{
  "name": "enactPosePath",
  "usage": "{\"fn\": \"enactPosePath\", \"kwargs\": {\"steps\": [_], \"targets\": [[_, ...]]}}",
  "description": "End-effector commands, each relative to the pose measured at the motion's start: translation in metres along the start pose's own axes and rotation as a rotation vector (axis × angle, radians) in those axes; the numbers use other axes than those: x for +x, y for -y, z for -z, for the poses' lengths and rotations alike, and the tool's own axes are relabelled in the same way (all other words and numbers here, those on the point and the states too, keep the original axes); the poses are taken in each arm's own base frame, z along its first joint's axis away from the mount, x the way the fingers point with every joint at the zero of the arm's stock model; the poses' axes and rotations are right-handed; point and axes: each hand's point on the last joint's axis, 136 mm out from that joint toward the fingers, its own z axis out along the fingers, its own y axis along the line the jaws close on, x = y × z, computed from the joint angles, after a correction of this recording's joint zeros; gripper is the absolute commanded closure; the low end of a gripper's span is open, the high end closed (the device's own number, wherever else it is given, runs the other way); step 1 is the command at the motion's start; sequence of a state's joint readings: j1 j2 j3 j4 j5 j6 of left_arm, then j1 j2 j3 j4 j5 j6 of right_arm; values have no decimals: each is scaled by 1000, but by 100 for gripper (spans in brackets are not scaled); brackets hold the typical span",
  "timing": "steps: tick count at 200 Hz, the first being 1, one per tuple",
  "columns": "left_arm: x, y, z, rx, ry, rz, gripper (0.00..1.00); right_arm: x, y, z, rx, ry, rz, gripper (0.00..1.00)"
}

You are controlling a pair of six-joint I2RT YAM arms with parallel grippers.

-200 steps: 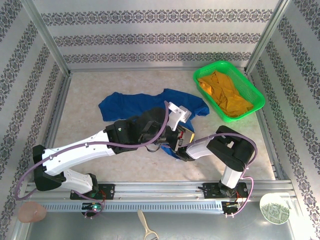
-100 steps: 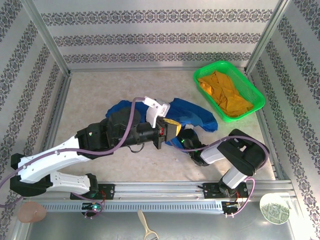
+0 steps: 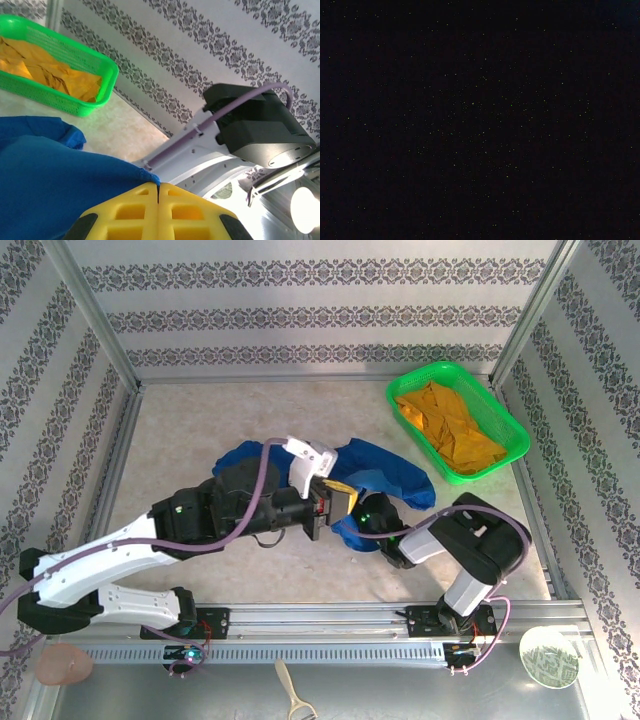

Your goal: Fold the inside-out t-shirt

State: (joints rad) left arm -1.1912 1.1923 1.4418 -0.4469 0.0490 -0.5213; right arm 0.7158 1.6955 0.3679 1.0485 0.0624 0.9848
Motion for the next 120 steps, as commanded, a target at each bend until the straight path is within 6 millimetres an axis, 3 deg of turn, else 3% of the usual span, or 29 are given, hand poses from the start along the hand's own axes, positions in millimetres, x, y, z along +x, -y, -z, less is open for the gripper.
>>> {"fn": "enactPosePath", "kwargs": {"steps": [1,41,80,102,120], "targets": [[-10,36,-12,146,0,27,100,-2,-2,-16,14,16,-60,75],[-3,79,-47,263,-56,22,100,10,-15,-34,38,15,-60,86],[-15,78,-51,236,-10,-5,100,21,-12,-27,137,48,-16,95],[-14,84,-53,269,-16,23,100,14,1,-36,180,55,-67,92],[-11,98,-55,334,-21,70,100,-1,1,-53,189,44,-105,76]]}}
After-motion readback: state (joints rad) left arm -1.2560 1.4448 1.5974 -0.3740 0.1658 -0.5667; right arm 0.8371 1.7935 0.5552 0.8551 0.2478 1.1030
